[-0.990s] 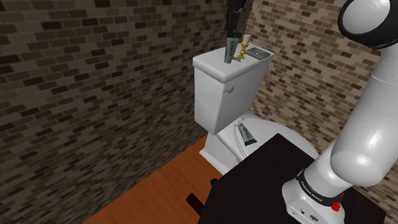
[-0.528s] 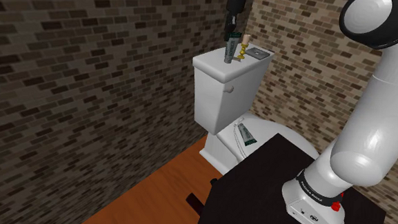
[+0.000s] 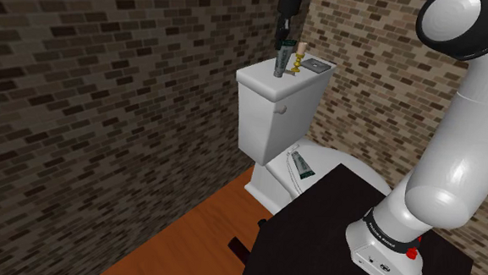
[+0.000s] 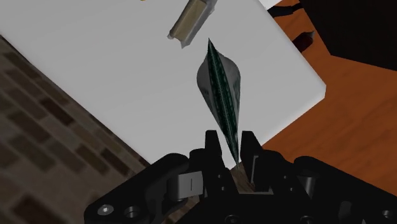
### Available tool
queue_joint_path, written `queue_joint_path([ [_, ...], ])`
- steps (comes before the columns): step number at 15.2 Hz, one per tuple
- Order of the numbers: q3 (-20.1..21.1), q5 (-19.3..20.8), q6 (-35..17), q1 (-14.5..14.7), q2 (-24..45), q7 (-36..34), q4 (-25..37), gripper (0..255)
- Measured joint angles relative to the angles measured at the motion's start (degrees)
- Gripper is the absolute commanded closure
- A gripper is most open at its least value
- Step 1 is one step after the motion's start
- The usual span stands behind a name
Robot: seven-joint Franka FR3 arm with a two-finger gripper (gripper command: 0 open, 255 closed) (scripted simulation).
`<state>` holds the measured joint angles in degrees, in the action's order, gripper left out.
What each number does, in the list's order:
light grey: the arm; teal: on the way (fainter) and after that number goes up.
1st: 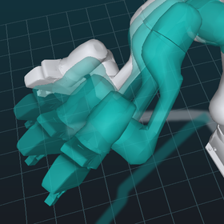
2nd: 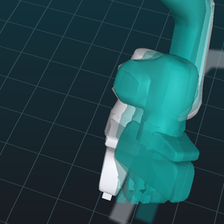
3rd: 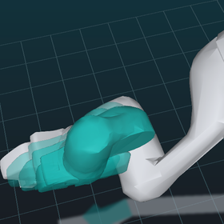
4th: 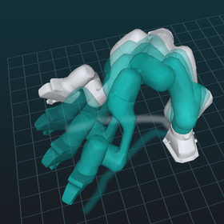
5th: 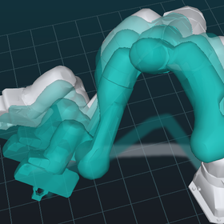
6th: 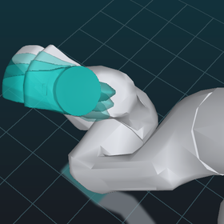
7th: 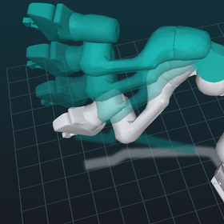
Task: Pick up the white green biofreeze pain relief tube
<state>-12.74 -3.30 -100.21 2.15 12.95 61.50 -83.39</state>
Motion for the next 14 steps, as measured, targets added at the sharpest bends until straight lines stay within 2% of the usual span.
queue_joint_path([
  [6, -0.1, -0.2, 4.6, -0.3, 0.8, 0.0, 5.4, 255],
  [14, -0.2, -0.9, 12.2, -1.0, 3.9, 0.1, 15.9, 255],
])
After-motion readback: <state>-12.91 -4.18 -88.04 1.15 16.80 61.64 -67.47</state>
